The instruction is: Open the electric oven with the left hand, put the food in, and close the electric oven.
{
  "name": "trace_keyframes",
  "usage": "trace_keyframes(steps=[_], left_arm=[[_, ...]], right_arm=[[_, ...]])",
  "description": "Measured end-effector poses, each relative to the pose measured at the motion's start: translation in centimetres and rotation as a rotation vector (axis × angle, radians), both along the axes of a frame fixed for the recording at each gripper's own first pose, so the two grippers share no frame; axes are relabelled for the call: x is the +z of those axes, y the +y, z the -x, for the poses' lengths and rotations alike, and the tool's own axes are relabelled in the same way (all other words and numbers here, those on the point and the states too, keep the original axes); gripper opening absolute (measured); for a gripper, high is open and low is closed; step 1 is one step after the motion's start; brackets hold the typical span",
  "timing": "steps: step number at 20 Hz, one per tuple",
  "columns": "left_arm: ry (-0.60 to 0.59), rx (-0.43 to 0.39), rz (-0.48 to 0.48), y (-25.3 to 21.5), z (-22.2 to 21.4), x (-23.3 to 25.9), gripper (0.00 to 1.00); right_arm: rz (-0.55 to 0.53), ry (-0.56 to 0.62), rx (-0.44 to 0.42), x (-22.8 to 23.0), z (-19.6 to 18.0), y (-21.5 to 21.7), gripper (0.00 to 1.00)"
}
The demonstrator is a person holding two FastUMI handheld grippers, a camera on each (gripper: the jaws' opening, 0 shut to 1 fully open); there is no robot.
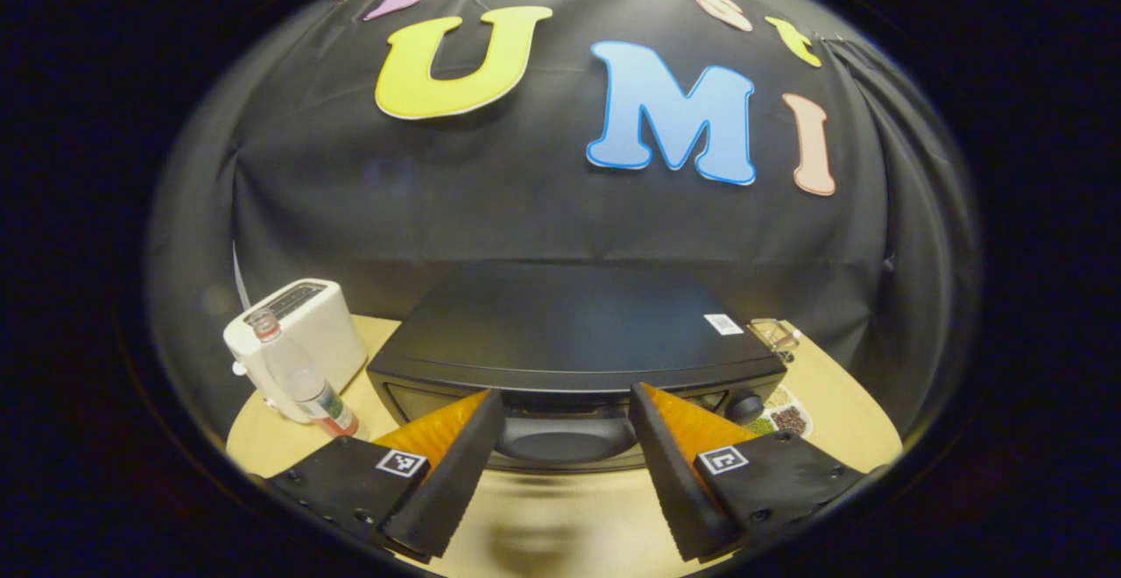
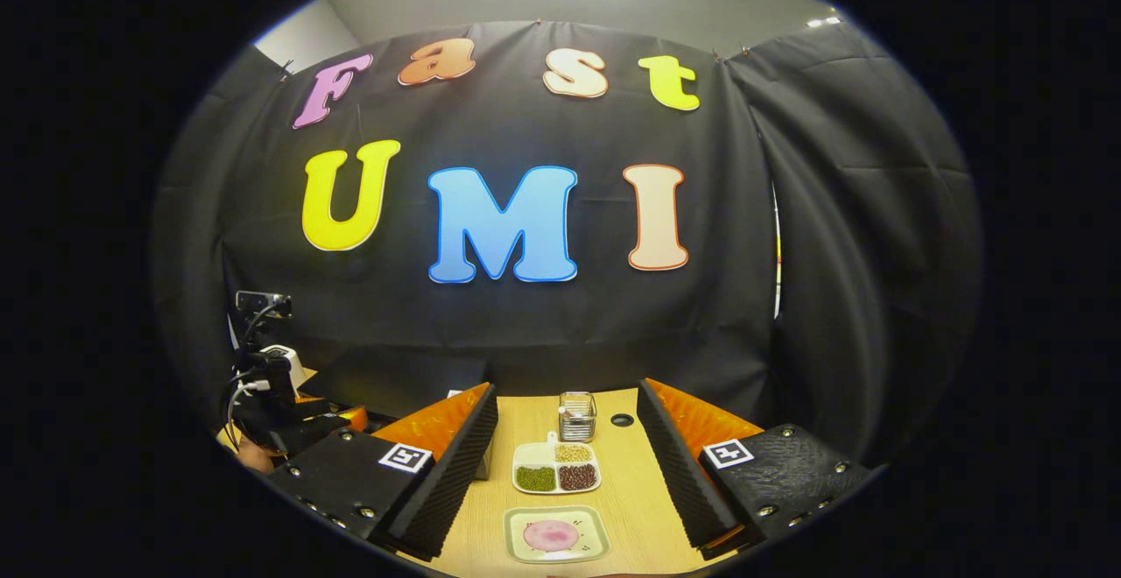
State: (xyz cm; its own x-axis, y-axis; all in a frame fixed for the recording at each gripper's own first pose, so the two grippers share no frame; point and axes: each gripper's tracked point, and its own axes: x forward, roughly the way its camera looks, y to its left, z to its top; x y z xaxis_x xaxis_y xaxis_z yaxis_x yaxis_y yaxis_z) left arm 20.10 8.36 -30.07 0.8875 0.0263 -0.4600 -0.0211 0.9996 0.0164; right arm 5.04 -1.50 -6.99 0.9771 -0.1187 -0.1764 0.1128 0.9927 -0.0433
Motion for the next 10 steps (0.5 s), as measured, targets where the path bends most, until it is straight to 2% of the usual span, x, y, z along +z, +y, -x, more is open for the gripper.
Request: trace_keyframes(steps=[6,10], left_arm=[[-0.019,-0.022,-0.093,0.1,-0.9,-0.6,0.97],[0.004,-0.019,-0.065,0.2,0.1,-0.9,0.98]], right_arm=[[0.003,0.009,-0.015,-0.3,-0.5,-0.2,0.97],[-0.002,0.004,-0.003,-0.1,-0.4,0.4,0.97]])
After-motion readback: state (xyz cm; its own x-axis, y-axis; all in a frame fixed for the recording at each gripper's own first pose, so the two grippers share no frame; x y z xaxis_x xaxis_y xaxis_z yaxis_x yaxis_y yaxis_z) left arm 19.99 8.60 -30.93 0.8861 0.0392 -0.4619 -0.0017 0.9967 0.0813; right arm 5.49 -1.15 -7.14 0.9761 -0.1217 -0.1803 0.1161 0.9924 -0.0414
